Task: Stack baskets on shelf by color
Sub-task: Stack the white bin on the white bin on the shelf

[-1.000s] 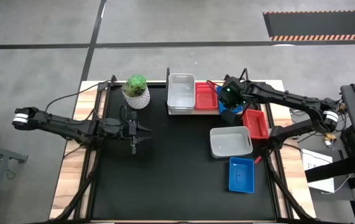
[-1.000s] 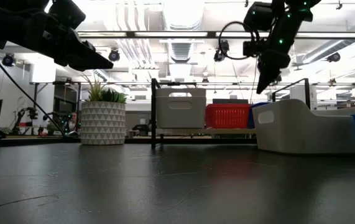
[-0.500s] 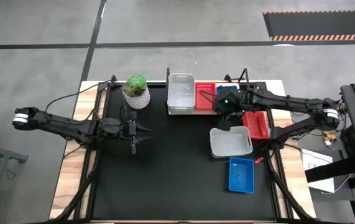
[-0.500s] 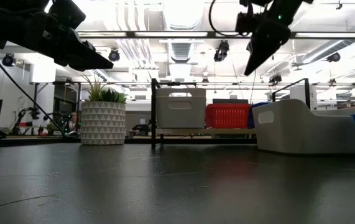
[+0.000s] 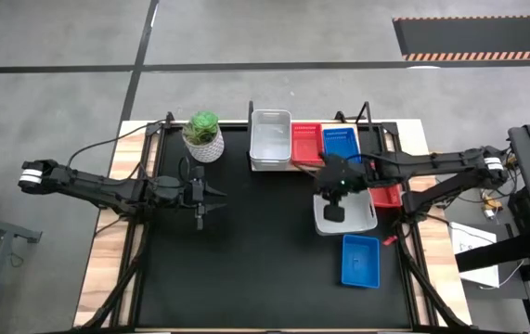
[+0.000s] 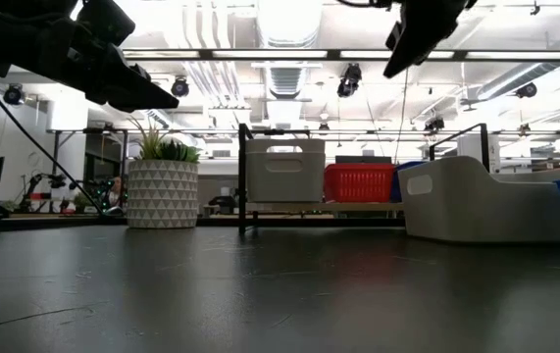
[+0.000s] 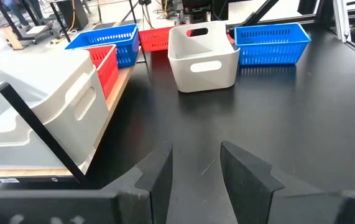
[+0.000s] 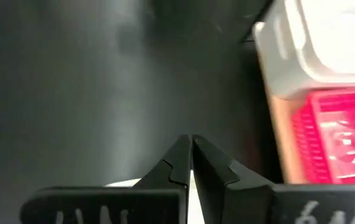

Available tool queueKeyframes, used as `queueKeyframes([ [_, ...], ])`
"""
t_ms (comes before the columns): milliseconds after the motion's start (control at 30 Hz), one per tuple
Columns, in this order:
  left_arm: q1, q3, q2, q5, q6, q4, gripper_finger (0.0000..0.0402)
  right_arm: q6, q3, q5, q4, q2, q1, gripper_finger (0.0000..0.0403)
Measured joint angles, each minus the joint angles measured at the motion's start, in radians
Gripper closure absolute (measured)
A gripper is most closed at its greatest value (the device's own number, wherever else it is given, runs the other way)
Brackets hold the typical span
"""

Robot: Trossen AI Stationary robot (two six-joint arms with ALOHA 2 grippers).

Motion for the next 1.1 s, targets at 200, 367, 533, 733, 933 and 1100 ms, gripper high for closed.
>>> queueKeyframes([
  [200, 0.0, 0.0, 0.0, 0.0, -0.022, 0.0, 0.0283, 0.208, 0.029, -0.002, -0.044, 0.0, 0.117, 0.0394],
  [367, 0.0, 0.0, 0.0, 0.0, -0.022, 0.0, 0.0283, 0.433, 0.057, -0.003, -0.116, 0.023, 0.219, 0.0394],
  [533, 0.0, 0.0, 0.0, 0.0, -0.022, 0.0, 0.0283, 0.587, 0.085, -0.015, -0.222, 0.082, 0.309, 0.0394],
  [733, 0.0, 0.0, 0.0, 0.0, -0.022, 0.001, 0.0283, 0.822, 0.106, -0.045, -0.425, 0.147, 0.351, 0.0394],
  [933, 0.0, 0.0, 0.0, 0.0, -0.022, 0.001, 0.0283, 0.888, 0.099, -0.061, -0.465, 0.173, 0.371, 0.0394],
  [1100, 0.0, 0.0, 0.0, 0.0, -0.022, 0.001, 0.0283, 0.913, 0.098, -0.018, -0.462, 0.18, 0.368, 0.0394],
])
